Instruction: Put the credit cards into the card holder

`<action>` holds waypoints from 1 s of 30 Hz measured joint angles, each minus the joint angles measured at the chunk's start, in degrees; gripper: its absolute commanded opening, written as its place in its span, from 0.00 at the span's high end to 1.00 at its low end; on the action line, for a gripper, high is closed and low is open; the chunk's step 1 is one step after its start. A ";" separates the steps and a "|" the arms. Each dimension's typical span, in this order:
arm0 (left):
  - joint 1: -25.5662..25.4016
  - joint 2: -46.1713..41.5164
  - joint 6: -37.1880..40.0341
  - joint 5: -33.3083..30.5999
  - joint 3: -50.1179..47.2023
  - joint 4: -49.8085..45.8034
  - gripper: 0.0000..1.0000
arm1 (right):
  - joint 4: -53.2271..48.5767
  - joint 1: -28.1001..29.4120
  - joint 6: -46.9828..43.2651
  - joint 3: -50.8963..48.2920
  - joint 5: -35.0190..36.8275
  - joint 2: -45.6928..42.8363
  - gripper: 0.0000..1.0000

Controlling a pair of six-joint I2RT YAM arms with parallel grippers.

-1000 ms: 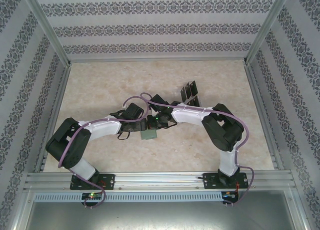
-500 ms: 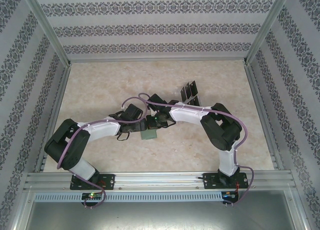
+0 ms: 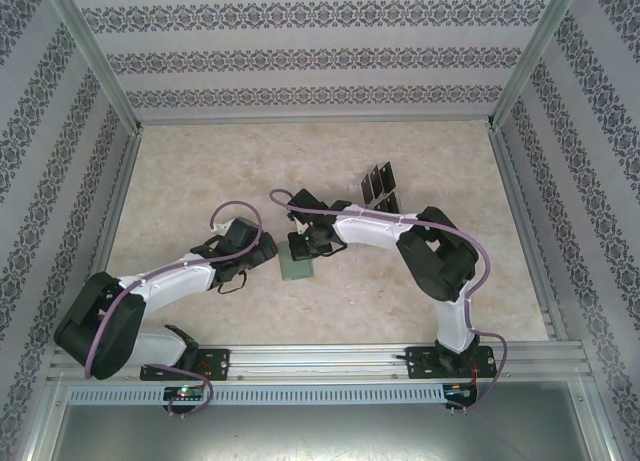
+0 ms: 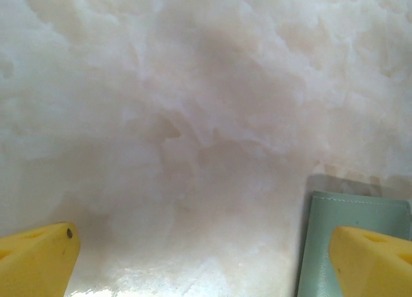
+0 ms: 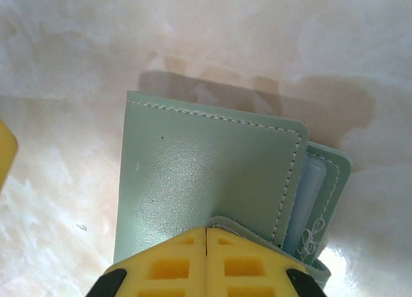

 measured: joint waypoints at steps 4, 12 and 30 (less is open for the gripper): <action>0.31 -1.75 -1.77 -0.20 -1.31 0.07 0.00 | -2.36 0.85 -1.53 1.75 2.40 0.98 1.00; 1.42 -9.53 -5.60 -1.97 -6.60 -0.94 0.00 | -7.58 3.63 -4.48 5.97 9.70 3.15 1.00; 2.93 -19.04 -7.78 -2.75 -11.02 -4.24 0.00 | -18.10 10.51 -8.11 15.30 27.12 9.66 1.00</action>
